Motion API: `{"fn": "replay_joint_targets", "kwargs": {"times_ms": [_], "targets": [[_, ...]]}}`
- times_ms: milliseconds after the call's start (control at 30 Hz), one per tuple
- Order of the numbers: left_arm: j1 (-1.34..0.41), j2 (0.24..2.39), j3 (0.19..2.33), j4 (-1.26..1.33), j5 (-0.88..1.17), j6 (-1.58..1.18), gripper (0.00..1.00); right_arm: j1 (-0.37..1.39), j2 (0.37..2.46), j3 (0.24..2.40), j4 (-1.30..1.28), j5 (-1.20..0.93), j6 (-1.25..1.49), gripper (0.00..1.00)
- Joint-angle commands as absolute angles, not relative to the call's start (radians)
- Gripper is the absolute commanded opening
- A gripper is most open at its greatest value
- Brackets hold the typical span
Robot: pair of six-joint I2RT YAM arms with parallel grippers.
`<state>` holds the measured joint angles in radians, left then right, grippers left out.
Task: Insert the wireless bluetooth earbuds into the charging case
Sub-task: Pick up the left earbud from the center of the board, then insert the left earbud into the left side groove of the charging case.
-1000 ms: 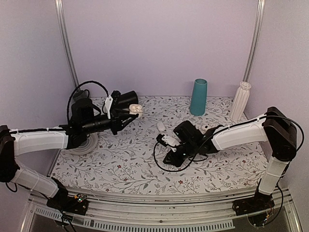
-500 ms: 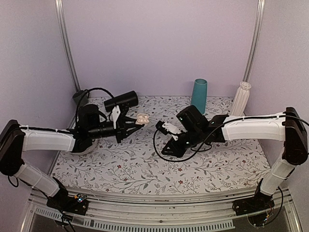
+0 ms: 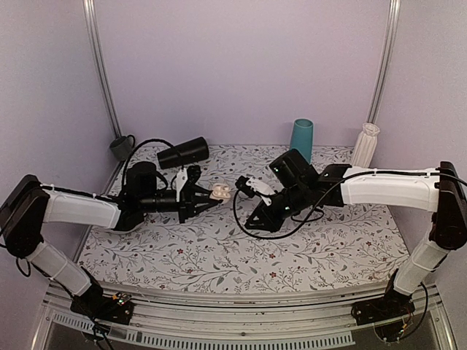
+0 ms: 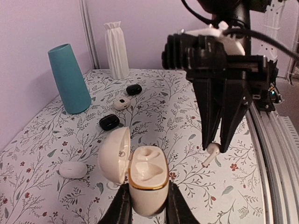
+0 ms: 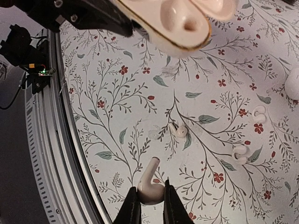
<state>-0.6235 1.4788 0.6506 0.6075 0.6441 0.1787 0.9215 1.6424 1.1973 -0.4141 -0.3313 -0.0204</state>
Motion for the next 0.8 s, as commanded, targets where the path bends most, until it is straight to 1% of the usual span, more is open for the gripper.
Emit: {"fn": "replay_joint_targets", "kwargs": {"times_ms": [0,233,433,767], "targets": [[-0.637,1.502,0.663,0.615,0.703,0.236,0.00,0.916,1.595,1.267,-0.439,-0.369,-0.033,0.12],[-0.650,1.511,0.699,0.536,0.707,0.304,0.00,0.918,1.609,1.356,-0.496,-0.408,-0.052,0.12],[-0.678,1.508,0.692,0.523,0.667,0.350,0.00,0.919,1.637,1.427,-0.519,-0.418,-0.041,0.12],[-0.707,1.487,0.692,0.519,0.629,0.377,0.00,0.919,1.684,1.471,-0.538,-0.434,-0.013,0.12]]}}
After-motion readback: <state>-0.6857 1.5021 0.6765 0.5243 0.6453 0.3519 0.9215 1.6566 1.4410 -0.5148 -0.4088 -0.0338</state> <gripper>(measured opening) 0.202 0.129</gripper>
